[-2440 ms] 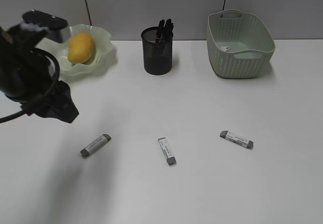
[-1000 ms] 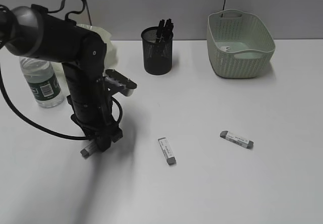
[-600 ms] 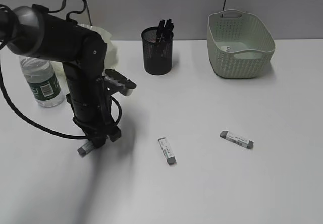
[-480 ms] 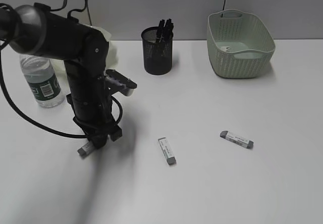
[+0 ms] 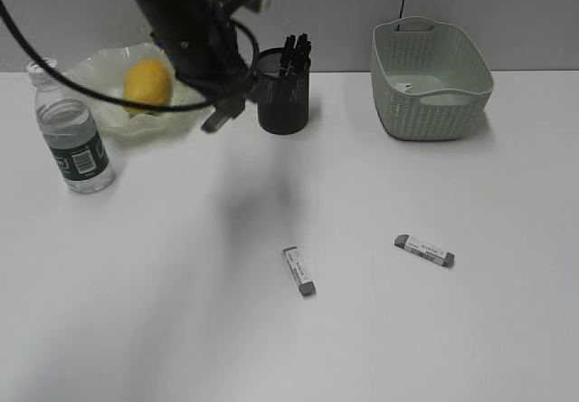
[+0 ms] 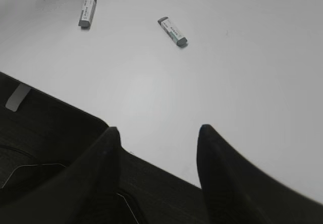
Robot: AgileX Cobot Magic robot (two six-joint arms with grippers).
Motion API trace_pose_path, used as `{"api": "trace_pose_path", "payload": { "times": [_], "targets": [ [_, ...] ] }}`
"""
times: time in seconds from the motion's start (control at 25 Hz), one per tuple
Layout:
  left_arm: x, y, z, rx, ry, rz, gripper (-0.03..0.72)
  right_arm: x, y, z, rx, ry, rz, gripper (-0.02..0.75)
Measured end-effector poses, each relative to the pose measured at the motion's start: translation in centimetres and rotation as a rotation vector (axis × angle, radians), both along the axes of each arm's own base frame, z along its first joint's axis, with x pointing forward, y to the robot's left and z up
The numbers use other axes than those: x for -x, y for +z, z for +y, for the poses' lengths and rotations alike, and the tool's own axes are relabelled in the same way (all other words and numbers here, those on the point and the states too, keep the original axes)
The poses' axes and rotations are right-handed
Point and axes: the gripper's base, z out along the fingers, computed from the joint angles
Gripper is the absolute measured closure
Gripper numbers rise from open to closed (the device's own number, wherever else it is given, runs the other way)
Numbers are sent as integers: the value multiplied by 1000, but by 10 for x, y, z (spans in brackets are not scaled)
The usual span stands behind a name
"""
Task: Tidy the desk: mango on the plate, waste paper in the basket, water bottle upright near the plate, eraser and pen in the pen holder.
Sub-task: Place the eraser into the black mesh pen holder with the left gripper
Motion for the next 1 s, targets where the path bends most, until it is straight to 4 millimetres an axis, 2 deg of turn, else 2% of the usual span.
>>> {"api": "trace_pose_path", "payload": {
  "times": [0.16,0.4,0.52,0.72,1.0],
  "targets": [
    [-20,42,-14,159,2,-226,530,0,0,0,0,0,0,341],
    [-41,65,-28,432,53,-474,530,0,0,-1,7,-4,-3,341],
    [-53,61,-29,524,102,-527,530,0,0,0,-3,0,2,341],
    [-76,28,-25,608,210,-518,530,-1,0,-1,5,-4,-6,341],
    [-91,-1,-23,647,281,-528,530,0,0,0,-4,-1,-2,341]
  ]
}}
